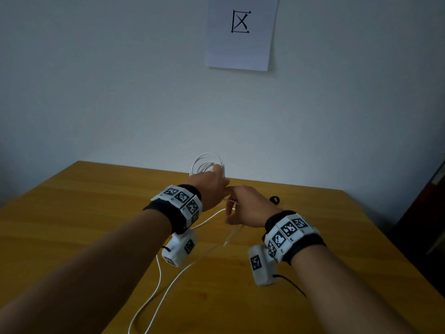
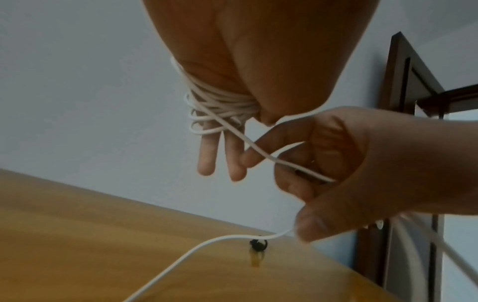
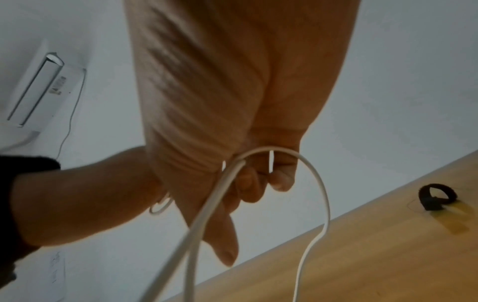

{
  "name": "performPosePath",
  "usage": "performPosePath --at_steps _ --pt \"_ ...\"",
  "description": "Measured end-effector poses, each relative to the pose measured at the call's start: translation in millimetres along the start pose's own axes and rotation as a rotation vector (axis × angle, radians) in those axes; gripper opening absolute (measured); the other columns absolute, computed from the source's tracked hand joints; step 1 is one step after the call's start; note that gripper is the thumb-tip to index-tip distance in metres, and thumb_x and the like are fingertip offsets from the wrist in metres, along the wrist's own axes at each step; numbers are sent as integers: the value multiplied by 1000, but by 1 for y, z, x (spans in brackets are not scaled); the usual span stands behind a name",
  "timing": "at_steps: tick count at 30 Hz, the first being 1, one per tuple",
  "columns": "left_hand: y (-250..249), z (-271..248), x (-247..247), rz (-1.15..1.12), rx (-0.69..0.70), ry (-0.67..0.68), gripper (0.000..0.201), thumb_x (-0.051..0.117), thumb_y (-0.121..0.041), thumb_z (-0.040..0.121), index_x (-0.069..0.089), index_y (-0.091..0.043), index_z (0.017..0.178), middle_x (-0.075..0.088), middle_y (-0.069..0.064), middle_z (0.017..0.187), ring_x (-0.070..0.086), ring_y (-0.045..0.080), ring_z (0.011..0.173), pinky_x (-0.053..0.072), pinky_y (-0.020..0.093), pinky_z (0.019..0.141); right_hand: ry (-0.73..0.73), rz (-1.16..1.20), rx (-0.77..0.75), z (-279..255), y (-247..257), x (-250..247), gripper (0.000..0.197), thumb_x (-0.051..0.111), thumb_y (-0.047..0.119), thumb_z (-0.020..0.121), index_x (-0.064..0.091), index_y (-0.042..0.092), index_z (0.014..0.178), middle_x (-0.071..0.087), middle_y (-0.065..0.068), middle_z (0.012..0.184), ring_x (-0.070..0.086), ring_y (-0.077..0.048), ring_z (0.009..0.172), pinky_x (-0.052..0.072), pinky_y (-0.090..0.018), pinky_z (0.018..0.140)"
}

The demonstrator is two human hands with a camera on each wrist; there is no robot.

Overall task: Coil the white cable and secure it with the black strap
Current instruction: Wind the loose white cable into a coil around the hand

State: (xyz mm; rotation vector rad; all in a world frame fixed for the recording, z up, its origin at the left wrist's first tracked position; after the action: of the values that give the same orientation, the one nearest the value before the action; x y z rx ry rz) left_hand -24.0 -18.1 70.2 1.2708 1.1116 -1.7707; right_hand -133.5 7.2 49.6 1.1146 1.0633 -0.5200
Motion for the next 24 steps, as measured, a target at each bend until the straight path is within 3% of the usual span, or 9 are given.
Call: performPosePath --at_steps 3,6,8,10,13,16,18,21,24 --pt "6 -3 0 141 -39 -52 32 35 -33 103 40 -4 115 66 18 108 64 38 95 42 38 70 -43 59 49 -1 -8 -5 46 82 6 81 65 21 121 72 7 91 66 -5 77 52 -21 63" --pt "14 -2 4 210 -50 -27 33 33 -34 103 40 -5 115 67 18 107 65 36 95 41 37 68 -80 18 82 -2 -16 -11 38 82 12 83 65 22 115 71 3 98 66 -10 79 54 -25 66" --pt "18 -3 2 198 -76 0 34 33 -35 103 42 -6 116 66 17 110 65 35 96 42 37 70 -108 -14 120 -3 -23 -15 32 84 29 83 67 24 110 68 4 97 66 -12 83 57 -30 71" --pt "22 -3 0 183 -95 19 36 31 -38 103 46 -7 117 63 16 114 63 34 100 46 39 76 -139 -41 157 -5 -32 -21 42 80 57 80 70 25 104 67 7 91 65 -11 82 56 -33 72" --pt "35 1 1 161 -126 20 60 30 -64 95 53 -10 105 66 9 98 61 25 82 49 38 71 -189 -129 179 -8 -42 -29 66 60 84 74 73 23 93 66 9 78 63 -11 73 49 -33 65" --pt "47 6 1 177 -131 24 67 36 -78 84 49 -14 69 55 1 61 49 16 50 45 32 53 -229 -195 176 -11 -54 -36 76 40 83 86 75 16 79 62 4 59 56 -17 52 45 -31 57" --pt "50 6 -1 222 -147 39 68 34 -73 89 44 -12 59 49 3 55 45 18 46 47 33 53 -268 -215 201 -12 -66 -39 81 33 79 91 70 9 69 58 1 52 48 -16 45 44 -31 54" --pt "59 3 1 143 -258 56 66 24 -60 98 50 -8 67 55 7 64 53 21 56 43 32 54 -379 -211 267 -14 -84 -44 83 26 76 94 57 7 59 57 -9 52 47 -20 45 42 -31 50" --pt "64 0 4 177 -295 116 49 22 -37 104 56 -4 97 58 8 79 59 23 68 45 33 56 -451 -118 343 -17 -97 -47 74 30 61 104 47 10 54 51 -7 49 44 -20 44 36 -30 49"
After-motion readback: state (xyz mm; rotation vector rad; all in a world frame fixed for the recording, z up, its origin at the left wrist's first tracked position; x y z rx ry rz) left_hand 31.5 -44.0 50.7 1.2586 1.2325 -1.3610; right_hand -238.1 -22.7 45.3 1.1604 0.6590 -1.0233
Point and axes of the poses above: each hand's wrist, its own z-axis towards the middle knuckle, its own x-axis out of the palm, y = z × x, the point moved 6 cm from there along z, towards the middle knuckle
